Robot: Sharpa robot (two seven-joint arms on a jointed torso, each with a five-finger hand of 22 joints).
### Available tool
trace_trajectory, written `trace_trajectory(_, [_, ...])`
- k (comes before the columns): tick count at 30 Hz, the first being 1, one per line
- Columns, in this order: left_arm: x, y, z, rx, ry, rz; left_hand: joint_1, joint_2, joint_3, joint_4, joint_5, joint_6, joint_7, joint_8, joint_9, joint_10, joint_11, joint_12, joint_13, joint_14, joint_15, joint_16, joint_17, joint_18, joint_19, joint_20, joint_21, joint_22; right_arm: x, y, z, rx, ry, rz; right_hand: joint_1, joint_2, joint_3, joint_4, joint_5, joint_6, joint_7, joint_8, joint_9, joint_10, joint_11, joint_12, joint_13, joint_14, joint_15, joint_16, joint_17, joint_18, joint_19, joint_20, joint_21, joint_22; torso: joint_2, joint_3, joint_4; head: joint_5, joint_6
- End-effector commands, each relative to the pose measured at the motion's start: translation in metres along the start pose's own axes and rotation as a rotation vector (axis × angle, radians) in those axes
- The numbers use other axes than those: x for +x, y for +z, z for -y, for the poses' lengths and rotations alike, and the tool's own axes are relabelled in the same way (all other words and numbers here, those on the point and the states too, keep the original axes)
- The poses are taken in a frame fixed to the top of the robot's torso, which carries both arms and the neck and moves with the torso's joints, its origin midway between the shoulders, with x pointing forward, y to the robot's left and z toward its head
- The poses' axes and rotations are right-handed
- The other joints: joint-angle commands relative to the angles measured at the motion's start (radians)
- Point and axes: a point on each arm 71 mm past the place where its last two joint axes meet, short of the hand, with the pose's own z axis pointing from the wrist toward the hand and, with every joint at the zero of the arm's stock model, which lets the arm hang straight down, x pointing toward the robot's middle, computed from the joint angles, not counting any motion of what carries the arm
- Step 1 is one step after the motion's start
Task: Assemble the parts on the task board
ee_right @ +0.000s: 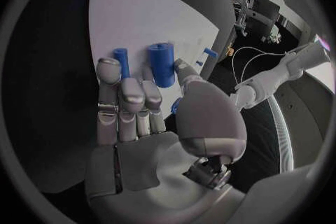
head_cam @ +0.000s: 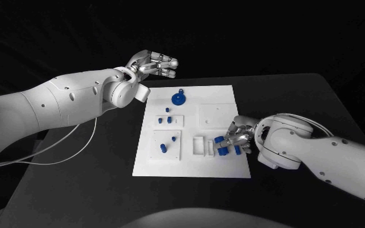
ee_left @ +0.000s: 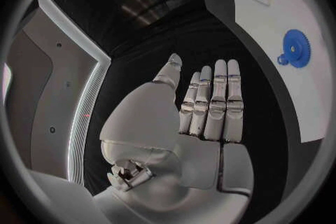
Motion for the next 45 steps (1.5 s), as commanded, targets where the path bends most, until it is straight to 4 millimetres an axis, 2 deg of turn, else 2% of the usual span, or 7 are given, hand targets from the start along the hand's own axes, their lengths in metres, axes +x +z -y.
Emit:
trace_trajectory(1, [0.002,0.000,0.000,0.001,-0.003,-0.017,-0.008,-0.002,-0.003,0.000,-0.003,-0.008,0.001,-0.003,-0.001,-0.006,0.000,-0.003,0.000,-0.006,-0.001,-0.005,0.000,-0.016,-0.005,0.004,-0.004,-0.001,0.002,-0.002,0.007,0.072,0.113,-0.076,0.004,0.012,0.152,-0.163,0.006,0.006,-0.002,0.003,-0.022,0.004,-0.006,-0.006,0.010,0.004,-0.006,-0.004,-0.001,0.004,0.048,-0.003,0.006,0.001,0.000,-0.0006,-0.0002,-0.001,0.002])
trace_trajectory(3, [0.002,0.000,0.000,0.001,-0.004,-0.022,-0.009,-0.003,-0.004,0.001,-0.003,-0.008,0.001,-0.003,-0.001,-0.007,0.000,-0.003,0.000,-0.007,-0.001,-0.005,0.000,-0.017,-0.006,0.005,-0.005,-0.001,0.000,-0.003,0.005,0.068,0.150,-0.104,0.005,0.019,0.152,-0.173,0.042,0.009,-0.002,0.003,-0.020,0.004,-0.006,-0.005,0.010,0.004,-0.006,-0.004,-0.002,0.002,0.048,-0.003,0.004,0.001,0.000,-0.0012,-0.0003,-0.002,0.004])
trace_trajectory(8, [0.003,0.001,0.000,-0.001,-0.004,-0.036,-0.007,-0.001,0.000,0.001,0.006,-0.009,0.001,-0.003,-0.001,-0.010,0.001,-0.003,0.000,-0.011,0.000,-0.005,-0.001,-0.017,-0.009,0.006,-0.007,-0.002,-0.005,-0.004,0.002,0.063,0.213,-0.143,-0.002,0.032,0.142,-0.193,0.040,0.015,-0.005,0.004,-0.015,0.006,-0.008,-0.003,0.011,0.005,-0.006,-0.002,0.000,0.000,0.048,-0.003,0.005,0.005,0.001,-0.0023,0.0014,-0.004,0.005])
trace_trajectory(16, [0.004,0.001,0.000,-0.004,-0.001,-0.044,-0.007,-0.003,0.001,0.000,0.006,-0.009,0.001,-0.003,-0.001,-0.010,0.001,-0.003,0.000,-0.014,0.001,-0.005,-0.001,-0.017,-0.010,0.007,-0.008,-0.002,-0.007,-0.003,-0.009,0.045,0.236,-0.165,-0.011,0.034,0.131,-0.188,0.031,0.017,-0.006,0.003,-0.015,0.007,-0.008,-0.001,0.011,0.005,-0.006,-0.001,0.000,0.000,0.048,-0.003,0.005,0.006,0.001,-0.0024,0.0016,0.000,0.001])
trace_trajectory(27, [0.007,0.002,0.000,-0.006,-0.002,-0.056,-0.009,-0.006,0.002,0.001,0.005,-0.009,0.001,-0.003,-0.001,-0.012,0.002,-0.003,0.000,-0.018,0.003,-0.005,-0.001,-0.017,-0.013,0.008,-0.010,-0.003,-0.004,0.004,-0.029,0.020,0.182,-0.158,-0.011,0.030,0.099,-0.150,-0.003,0.016,-0.007,0.003,-0.026,0.007,-0.008,-0.003,0.009,0.005,-0.006,-0.002,0.001,0.000,0.048,-0.003,0.001,0.006,0.001,-0.0028,0.0007,0.000,0.000])
trace_trajectory(41, [0.012,0.003,0.000,-0.008,0.000,-0.077,-0.010,-0.007,0.004,0.003,0.004,-0.010,0.001,-0.003,-0.001,-0.015,0.003,-0.003,0.000,-0.020,0.003,-0.005,0.000,-0.016,-0.013,0.009,-0.011,-0.002,0.004,0.020,-0.042,0.026,0.117,-0.129,-0.028,0.031,0.085,-0.106,0.018,0.020,-0.010,0.003,-0.031,0.014,-0.010,0.000,0.009,0.006,-0.009,0.005,0.008,0.000,0.050,-0.005,0.023,0.017,0.001,-0.0007,0.0012,0.007,0.002])
trace_trajectory(45, [0.013,0.003,0.000,-0.008,0.001,-0.079,-0.010,-0.007,0.004,0.003,0.004,-0.010,0.001,-0.003,-0.001,-0.015,0.003,-0.003,0.000,-0.020,0.003,-0.005,0.000,-0.016,-0.013,0.009,-0.011,-0.002,0.005,0.023,-0.044,0.027,0.110,-0.133,-0.041,0.030,0.082,-0.091,0.006,0.021,-0.010,0.003,-0.031,0.016,-0.010,0.002,0.009,0.006,-0.009,0.006,0.009,-0.001,0.050,-0.006,0.025,0.018,0.001,-0.0005,0.0008,0.008,0.001])
